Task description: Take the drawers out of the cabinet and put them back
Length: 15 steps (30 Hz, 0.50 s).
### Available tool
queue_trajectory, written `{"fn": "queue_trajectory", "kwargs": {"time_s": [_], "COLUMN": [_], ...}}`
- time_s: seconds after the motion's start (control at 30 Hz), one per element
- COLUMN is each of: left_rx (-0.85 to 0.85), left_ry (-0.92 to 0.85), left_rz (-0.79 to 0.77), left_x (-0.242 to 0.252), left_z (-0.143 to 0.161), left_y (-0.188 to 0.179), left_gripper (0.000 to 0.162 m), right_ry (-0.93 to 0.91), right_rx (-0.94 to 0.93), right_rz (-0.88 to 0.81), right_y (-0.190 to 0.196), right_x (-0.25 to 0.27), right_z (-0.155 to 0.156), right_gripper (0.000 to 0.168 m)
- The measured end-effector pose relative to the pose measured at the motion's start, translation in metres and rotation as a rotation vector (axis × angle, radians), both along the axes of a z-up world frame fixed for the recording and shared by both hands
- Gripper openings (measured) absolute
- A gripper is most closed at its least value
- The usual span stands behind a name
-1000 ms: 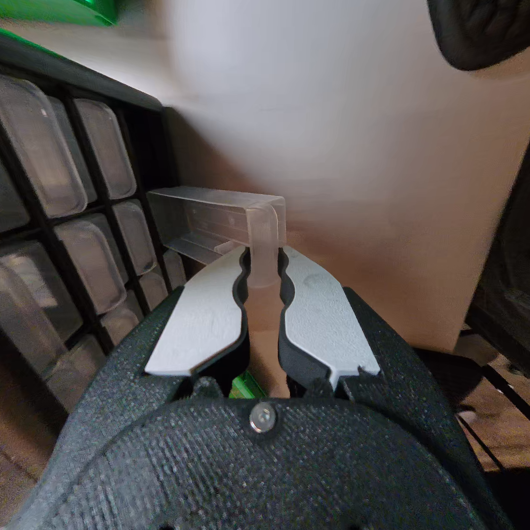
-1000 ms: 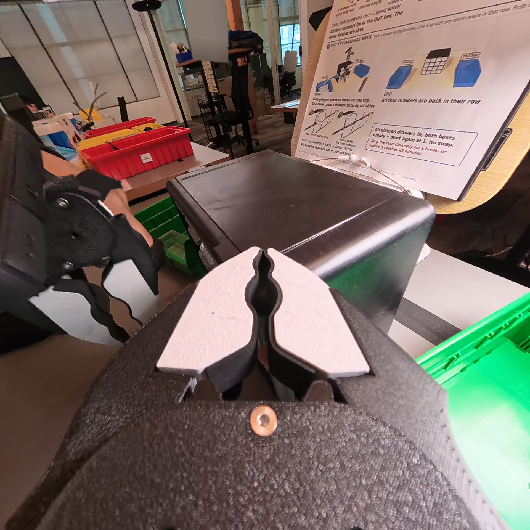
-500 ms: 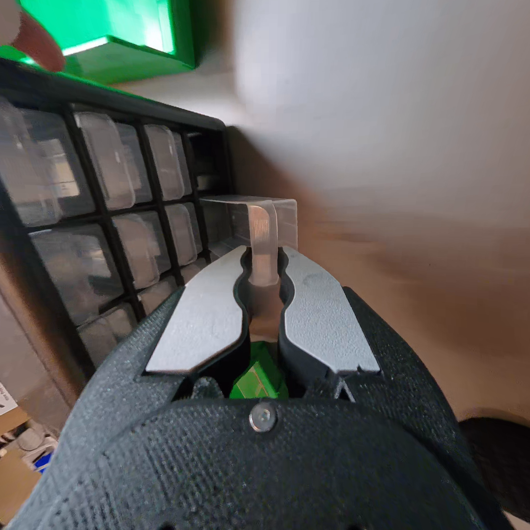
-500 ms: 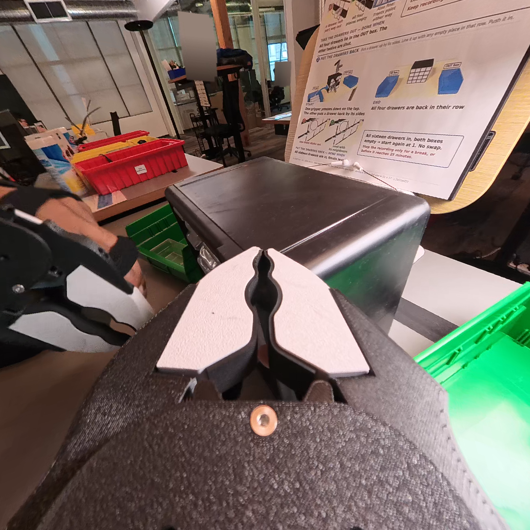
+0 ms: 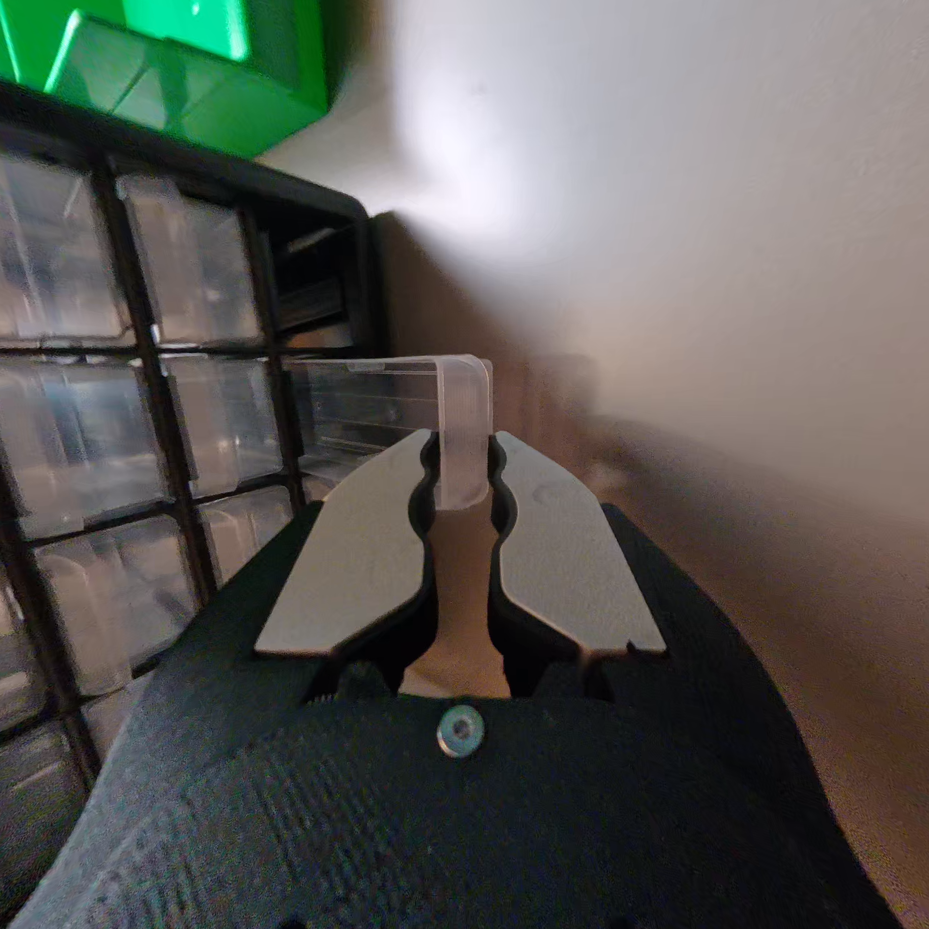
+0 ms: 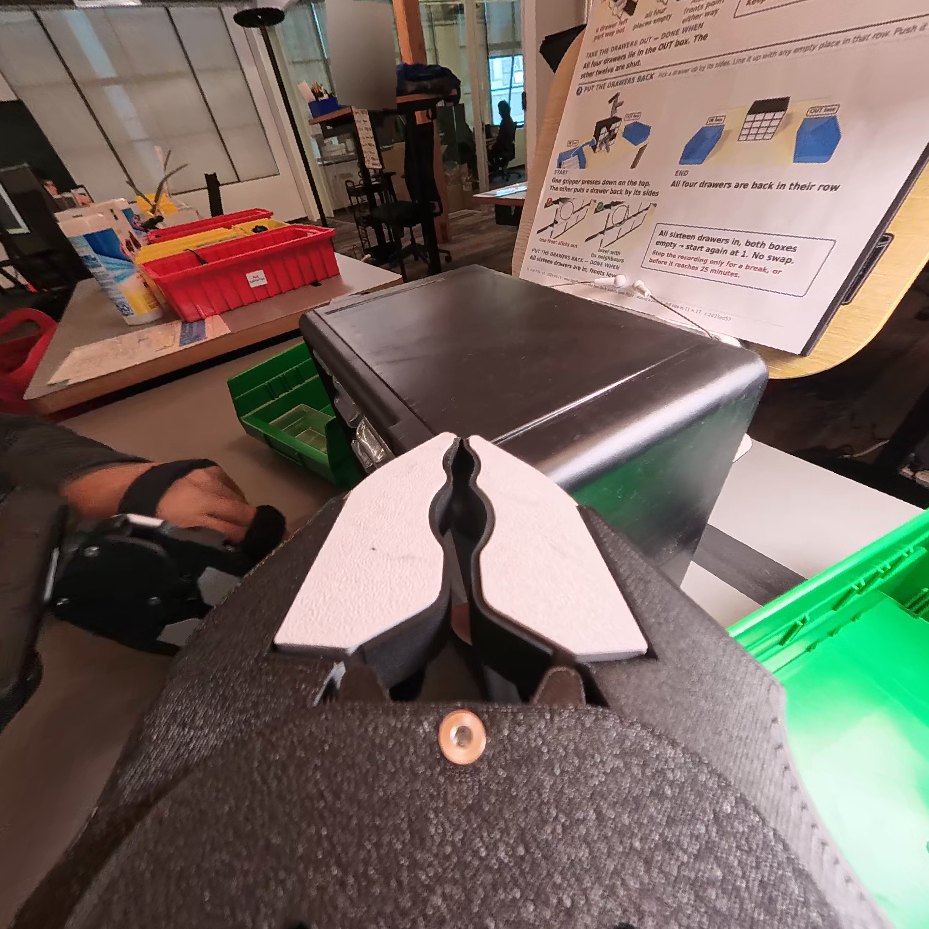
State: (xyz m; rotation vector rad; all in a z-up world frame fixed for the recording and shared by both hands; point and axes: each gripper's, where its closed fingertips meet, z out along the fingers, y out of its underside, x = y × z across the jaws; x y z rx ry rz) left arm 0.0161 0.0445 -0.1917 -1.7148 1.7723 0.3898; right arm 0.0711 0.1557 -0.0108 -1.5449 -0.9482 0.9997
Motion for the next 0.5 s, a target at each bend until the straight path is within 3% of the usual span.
{"fn": "queue_trajectory", "kwargs": {"time_s": [0.3,0.43,0.5], "left_rx": [0.121,0.208,0.290], "left_ry": [-0.254,-0.393,-0.436], "left_rz": [0.211,0.261,0.217], "left_x": [-0.007,-0.006,-0.005], "left_z": [0.006,0.008,0.012], "left_y": [0.081,0.083,0.076], "left_gripper": [0.020,0.028,0.022], "right_ry": [-0.047,-0.014,-0.011], "right_rx": [-0.040,-0.045,-0.044], "right_rz": [0.033,0.034,0.037], "right_y": [0.001,0.001,0.001], "right_x": [-0.002,-0.001,-0.002], "right_z": [0.000,0.000,0.000], "right_gripper": [0.000,0.000,0.000]}}
